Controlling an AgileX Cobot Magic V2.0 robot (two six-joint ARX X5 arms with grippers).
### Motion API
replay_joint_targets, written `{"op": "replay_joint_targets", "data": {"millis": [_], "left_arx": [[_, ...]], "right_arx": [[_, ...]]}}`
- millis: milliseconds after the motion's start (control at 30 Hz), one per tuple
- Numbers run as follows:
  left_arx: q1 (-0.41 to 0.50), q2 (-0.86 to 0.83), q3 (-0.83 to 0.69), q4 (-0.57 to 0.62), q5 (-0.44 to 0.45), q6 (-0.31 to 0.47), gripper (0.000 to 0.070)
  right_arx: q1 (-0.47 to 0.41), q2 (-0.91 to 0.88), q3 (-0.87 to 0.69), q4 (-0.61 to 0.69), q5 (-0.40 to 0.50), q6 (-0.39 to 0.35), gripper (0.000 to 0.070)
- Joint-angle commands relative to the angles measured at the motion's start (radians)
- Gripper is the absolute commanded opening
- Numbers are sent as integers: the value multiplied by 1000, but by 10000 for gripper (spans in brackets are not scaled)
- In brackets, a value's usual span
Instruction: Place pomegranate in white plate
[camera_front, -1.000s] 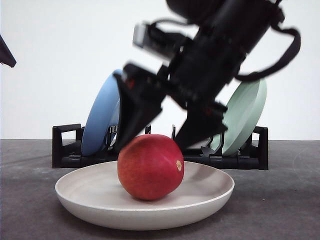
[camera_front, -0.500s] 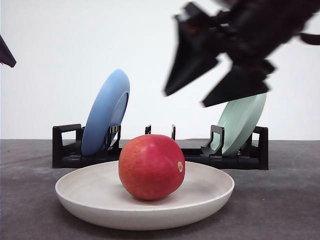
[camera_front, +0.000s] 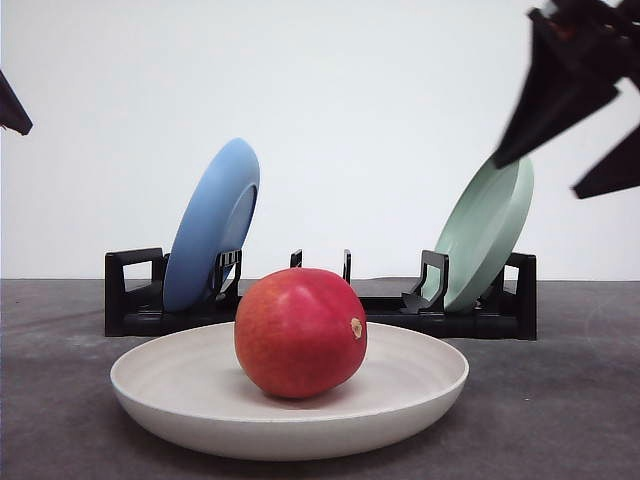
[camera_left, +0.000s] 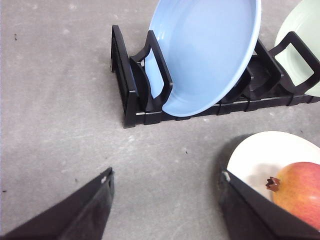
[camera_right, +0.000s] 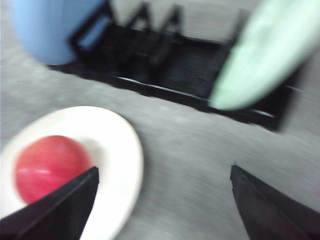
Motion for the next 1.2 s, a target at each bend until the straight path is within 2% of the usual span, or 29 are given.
{"op": "replay_joint_targets", "data": {"millis": [0, 133, 200, 267, 300, 367, 900, 1000, 1067, 1167], "left_arx": [[-1, 5, 8, 8, 5, -4, 394], [-1, 5, 8, 5, 5, -8, 394], [-1, 5, 8, -1, 5, -12, 353], [-1, 5, 8, -3, 5, -5, 91], [-1, 5, 8, -4, 5, -8, 37], [-1, 5, 9, -12, 5, -8, 0], [-1, -6, 6, -25, 5, -8, 0], [1, -38, 2, -27, 5, 1, 0], [8, -84, -19, -5, 4, 54, 0], [35, -186, -95, 47, 3, 56, 0]], "right_arx": [[-20, 1, 0, 0, 4, -20, 518], [-56, -1, 0, -10, 9, -47, 519], [-59, -5, 0, -31, 5, -48, 464], [-60, -6, 0, -48, 15, -61, 127], [-61, -5, 0, -56, 19, -78, 42], [-61, -2, 0, -54, 28, -83, 35], [-61, -2, 0, -51, 35, -83, 35], [-61, -2, 0, -51, 35, -83, 35], [-61, -2, 0, -51, 35, -83, 35], [-61, -2, 0, -51, 35, -83, 35]]}}
